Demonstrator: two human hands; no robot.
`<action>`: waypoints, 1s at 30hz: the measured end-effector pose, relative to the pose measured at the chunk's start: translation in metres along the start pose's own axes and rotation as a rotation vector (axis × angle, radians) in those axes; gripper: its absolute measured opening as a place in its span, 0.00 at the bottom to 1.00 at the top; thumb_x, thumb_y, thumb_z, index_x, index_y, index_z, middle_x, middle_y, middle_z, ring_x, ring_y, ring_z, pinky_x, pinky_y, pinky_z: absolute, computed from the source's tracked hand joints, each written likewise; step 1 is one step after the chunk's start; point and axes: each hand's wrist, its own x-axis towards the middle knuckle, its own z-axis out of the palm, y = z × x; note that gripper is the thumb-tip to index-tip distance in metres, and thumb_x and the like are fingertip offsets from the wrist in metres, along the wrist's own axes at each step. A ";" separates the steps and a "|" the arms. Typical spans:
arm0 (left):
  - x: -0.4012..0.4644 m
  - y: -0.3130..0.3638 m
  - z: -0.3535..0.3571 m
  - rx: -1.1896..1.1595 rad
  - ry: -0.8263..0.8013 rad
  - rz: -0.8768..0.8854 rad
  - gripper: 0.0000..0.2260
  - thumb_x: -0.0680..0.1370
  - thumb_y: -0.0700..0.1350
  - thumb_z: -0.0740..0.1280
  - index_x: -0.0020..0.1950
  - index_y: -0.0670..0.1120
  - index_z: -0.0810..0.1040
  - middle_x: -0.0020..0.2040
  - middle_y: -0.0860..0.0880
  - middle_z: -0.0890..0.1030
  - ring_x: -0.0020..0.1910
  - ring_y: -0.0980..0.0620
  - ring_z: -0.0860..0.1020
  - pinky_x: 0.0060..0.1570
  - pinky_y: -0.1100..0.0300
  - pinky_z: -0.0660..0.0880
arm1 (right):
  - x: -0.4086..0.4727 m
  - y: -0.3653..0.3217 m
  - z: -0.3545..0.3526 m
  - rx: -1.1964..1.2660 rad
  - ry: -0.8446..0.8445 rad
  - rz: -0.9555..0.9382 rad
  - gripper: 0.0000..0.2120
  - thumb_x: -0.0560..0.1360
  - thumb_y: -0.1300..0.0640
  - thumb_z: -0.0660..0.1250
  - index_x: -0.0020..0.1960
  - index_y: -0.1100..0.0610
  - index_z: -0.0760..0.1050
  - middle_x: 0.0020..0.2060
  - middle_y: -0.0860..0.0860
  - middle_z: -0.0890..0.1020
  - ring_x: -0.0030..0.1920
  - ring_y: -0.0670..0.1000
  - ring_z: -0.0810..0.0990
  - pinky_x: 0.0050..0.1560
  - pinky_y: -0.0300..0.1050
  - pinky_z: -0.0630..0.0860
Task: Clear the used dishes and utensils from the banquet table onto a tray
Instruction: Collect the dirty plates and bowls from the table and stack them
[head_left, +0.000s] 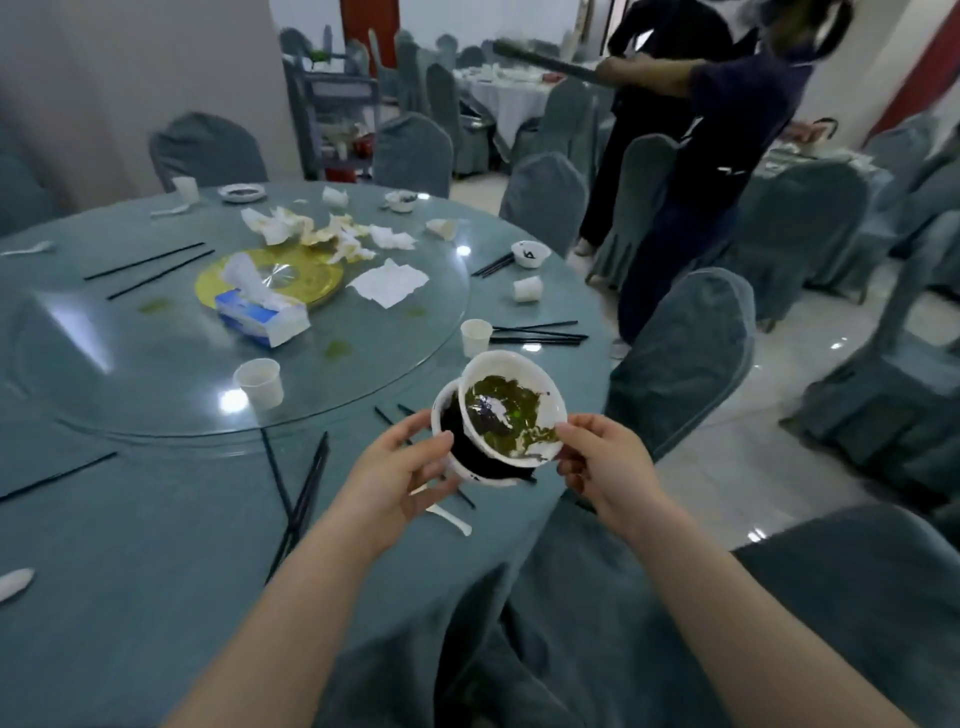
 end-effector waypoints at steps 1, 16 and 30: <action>-0.004 -0.003 0.009 0.004 -0.034 -0.017 0.16 0.75 0.38 0.69 0.62 0.47 0.77 0.45 0.47 0.84 0.42 0.50 0.82 0.39 0.56 0.80 | -0.010 -0.001 -0.009 -0.011 0.031 -0.014 0.04 0.76 0.58 0.68 0.48 0.59 0.79 0.31 0.52 0.81 0.28 0.47 0.74 0.29 0.38 0.73; -0.047 -0.053 0.198 0.280 -0.493 -0.106 0.11 0.78 0.52 0.66 0.48 0.49 0.85 0.43 0.45 0.85 0.42 0.48 0.83 0.42 0.54 0.80 | -0.112 -0.022 -0.194 0.205 0.217 0.061 0.07 0.76 0.66 0.65 0.53 0.60 0.78 0.43 0.57 0.85 0.41 0.53 0.86 0.37 0.45 0.81; -0.085 -0.206 0.417 0.359 -0.620 -0.127 0.17 0.74 0.39 0.70 0.63 0.48 0.76 0.53 0.43 0.84 0.50 0.44 0.83 0.45 0.57 0.80 | -0.152 0.011 -0.470 0.270 0.284 0.057 0.09 0.75 0.68 0.67 0.55 0.63 0.76 0.40 0.57 0.86 0.41 0.56 0.85 0.41 0.48 0.82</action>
